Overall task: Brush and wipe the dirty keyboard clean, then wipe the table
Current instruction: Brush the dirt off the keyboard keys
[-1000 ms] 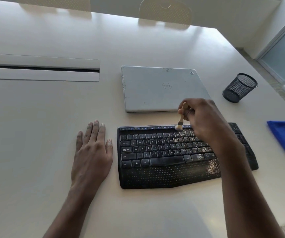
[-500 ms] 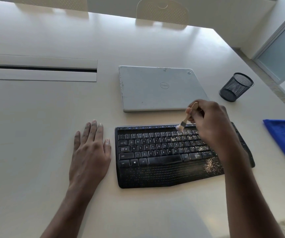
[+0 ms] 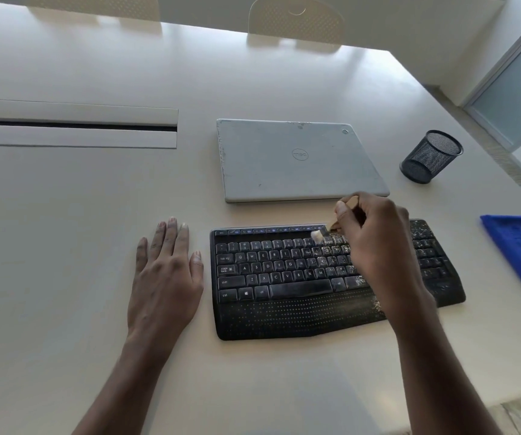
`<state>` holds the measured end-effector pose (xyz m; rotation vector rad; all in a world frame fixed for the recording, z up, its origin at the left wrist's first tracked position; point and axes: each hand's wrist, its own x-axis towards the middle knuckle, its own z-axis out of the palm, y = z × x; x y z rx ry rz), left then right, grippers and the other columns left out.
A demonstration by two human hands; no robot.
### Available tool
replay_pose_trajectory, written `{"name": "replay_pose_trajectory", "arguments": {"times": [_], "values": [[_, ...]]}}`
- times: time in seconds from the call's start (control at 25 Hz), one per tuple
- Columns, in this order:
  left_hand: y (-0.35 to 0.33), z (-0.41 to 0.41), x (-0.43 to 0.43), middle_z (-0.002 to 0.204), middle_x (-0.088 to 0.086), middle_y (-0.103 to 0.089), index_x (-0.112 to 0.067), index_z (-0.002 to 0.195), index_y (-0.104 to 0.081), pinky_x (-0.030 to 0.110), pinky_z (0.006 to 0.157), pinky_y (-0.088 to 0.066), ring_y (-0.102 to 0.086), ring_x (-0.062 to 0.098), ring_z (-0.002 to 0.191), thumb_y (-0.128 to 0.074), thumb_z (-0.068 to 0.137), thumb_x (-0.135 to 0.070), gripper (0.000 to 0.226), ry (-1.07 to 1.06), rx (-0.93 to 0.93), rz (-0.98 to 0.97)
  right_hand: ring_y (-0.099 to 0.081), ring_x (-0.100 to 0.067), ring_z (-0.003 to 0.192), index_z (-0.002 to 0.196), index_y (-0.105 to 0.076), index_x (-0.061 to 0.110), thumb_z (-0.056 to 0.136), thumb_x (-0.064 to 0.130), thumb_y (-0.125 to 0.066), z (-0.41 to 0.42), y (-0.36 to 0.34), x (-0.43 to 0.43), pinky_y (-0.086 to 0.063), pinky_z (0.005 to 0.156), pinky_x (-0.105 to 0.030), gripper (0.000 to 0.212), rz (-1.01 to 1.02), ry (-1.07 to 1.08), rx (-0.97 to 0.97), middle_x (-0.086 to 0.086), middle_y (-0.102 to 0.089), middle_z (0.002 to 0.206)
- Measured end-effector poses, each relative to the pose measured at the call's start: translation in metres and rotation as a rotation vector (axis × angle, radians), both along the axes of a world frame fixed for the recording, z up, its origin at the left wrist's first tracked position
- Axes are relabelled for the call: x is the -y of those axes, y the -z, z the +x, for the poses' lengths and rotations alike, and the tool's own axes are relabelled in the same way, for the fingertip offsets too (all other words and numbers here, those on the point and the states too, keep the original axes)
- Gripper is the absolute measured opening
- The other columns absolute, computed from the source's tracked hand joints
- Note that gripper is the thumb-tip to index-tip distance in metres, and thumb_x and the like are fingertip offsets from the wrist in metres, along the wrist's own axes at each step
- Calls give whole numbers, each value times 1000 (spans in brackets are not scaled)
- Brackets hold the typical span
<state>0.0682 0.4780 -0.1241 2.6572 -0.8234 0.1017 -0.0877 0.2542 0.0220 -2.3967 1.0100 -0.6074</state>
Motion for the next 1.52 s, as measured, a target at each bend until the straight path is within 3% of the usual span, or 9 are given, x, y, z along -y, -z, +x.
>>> {"name": "replay_pose_trajectory", "arguments": {"times": [0.16,0.4,0.6,0.76,0.88,1.0,1.16,1.28,1.52], "values": [[-1,0,1,171,10,-28,-9,162,-35,47,132,-12,-19,21,161,-27,103,-40,67,4,-3,2,-62,-17,64,86,-70,11,105,25,-58,0,4,-2,-41,48,-22,27,34,-29,-83,1,-65,73],[-1,-1,0,171,10,-27,-9,162,-34,47,132,-12,-18,21,161,-27,103,-40,67,5,-9,1,-58,0,57,86,-69,14,105,24,-58,7,-2,-13,-41,52,-9,24,16,-66,25,9,-62,70],[-2,-1,0,171,9,-26,-10,162,-34,45,132,-10,-17,20,161,-26,103,-41,67,4,-12,2,-59,-15,60,86,-69,10,106,27,-57,6,3,-11,-41,50,-24,29,31,-80,-91,0,-65,71],[-1,-1,0,170,11,-28,-9,161,-35,47,132,-12,-20,21,160,-28,103,-39,67,3,-2,-1,-56,-3,58,87,-69,11,105,23,-58,8,-2,-13,-43,51,-15,25,18,-70,14,6,-64,71],[-2,-1,0,170,11,-28,-9,161,-35,47,132,-12,-20,21,160,-28,102,-39,67,5,-3,1,-65,-13,67,90,-71,10,105,25,-58,9,2,-13,-46,56,-22,25,38,-82,-56,3,-67,75],[-1,0,0,170,11,-28,-9,161,-35,47,132,-13,-19,21,160,-28,102,-40,67,6,-5,-4,-54,-7,56,86,-69,10,105,26,-58,0,-2,-10,-41,47,-17,28,45,-60,-114,2,-63,70],[-1,0,-1,170,11,-28,-9,162,-35,46,132,-11,-19,22,161,-34,107,-35,60,3,-4,-3,-51,-1,52,84,-69,12,104,24,-59,-4,-2,-13,-37,46,-12,26,24,-55,0,6,-60,64],[-1,-1,-1,171,11,-27,-9,162,-34,47,132,-11,-18,22,161,-44,109,-30,58,4,-13,-11,-42,-6,45,83,-70,10,104,25,-60,-6,2,-14,-36,44,-14,28,44,-60,-85,2,-57,62],[-1,0,0,170,11,-28,-9,161,-36,46,132,-12,-20,22,160,-28,103,-40,66,4,-2,-4,-46,-3,48,85,-71,11,104,24,-60,-9,-1,-16,-38,47,-12,26,31,-52,-15,6,-59,64]]}}
